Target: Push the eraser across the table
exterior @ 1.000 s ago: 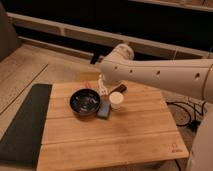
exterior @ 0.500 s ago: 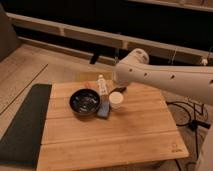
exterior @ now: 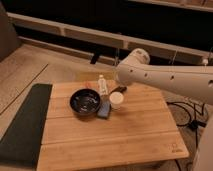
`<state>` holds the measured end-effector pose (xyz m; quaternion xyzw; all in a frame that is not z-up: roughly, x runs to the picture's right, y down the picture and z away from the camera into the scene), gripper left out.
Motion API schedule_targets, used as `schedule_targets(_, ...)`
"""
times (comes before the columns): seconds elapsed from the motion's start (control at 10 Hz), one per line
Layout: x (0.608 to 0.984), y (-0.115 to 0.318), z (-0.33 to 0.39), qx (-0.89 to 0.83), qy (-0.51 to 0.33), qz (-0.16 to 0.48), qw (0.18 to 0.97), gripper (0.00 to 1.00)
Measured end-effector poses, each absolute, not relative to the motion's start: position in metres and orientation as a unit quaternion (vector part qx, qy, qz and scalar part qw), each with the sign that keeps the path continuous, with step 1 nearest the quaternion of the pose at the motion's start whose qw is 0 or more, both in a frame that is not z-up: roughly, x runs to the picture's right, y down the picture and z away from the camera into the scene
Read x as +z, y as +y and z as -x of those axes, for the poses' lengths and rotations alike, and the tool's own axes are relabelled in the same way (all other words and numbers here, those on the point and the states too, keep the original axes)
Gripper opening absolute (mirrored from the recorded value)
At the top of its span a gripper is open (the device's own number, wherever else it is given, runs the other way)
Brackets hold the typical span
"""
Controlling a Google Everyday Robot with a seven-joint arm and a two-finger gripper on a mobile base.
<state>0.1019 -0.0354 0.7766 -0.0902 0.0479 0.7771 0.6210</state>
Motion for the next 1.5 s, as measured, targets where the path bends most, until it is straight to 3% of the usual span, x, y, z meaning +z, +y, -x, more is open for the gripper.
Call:
schedule_targets(0.3, 0.809, -0.052, -0.142, 0.793, 0.02, 0.084, 0.603, 0.0)
schedule_targets(0.8, 0.873, -0.011, -0.155, 0.805, 0.06, 0.134, 0.575, 0.0)
schedule_targets(1.3, 0.872, -0.011, -0.155, 0.804, 0.061, 0.134, 0.576, 0.0)
schedule_targets(1.5, 0.883, 0.008, -0.167, 0.81, 0.091, 0.14, 0.563, 0.0)
